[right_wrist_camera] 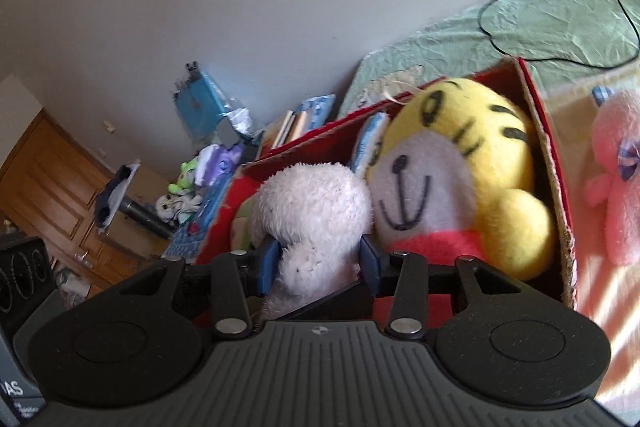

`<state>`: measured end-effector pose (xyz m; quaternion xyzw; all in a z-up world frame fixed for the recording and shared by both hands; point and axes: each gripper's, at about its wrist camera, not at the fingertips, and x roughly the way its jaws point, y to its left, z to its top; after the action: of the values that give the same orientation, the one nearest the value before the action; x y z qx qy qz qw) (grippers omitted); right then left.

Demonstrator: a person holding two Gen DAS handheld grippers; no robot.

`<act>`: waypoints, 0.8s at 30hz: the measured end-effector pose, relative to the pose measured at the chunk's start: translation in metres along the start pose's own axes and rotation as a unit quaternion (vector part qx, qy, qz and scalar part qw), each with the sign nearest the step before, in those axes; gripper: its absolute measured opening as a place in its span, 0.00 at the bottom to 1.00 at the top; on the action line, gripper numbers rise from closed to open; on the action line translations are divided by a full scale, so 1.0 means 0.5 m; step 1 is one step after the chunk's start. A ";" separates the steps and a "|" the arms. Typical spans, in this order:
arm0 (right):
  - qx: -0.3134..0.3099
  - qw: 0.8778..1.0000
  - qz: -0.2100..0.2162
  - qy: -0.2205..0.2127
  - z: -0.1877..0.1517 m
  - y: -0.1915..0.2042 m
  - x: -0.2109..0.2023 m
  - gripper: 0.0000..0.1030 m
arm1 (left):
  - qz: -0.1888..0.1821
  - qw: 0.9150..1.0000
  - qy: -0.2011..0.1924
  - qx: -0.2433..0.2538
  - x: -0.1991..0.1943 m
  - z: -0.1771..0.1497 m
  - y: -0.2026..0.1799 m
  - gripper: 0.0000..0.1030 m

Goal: Organize objects
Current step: 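Lower the pink bunny into the red box beside the tiger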

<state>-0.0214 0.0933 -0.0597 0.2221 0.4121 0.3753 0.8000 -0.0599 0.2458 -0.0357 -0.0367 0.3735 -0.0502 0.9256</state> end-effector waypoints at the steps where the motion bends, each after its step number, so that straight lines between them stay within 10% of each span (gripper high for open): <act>1: 0.007 1.000 0.003 0.003 0.001 -0.007 0.006 0.43 | 0.000 1.000 0.004 -0.002 0.008 0.001 0.003 0.70; 24: 0.035 0.999 0.007 0.003 -0.010 -0.004 -0.019 0.53 | -0.007 0.998 0.064 0.000 0.035 0.012 0.031 0.91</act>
<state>-0.0283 0.0848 -0.0589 0.2519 0.4259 0.3663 0.7880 -0.0423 0.2592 -0.0450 -0.0365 0.4317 -0.0589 0.8994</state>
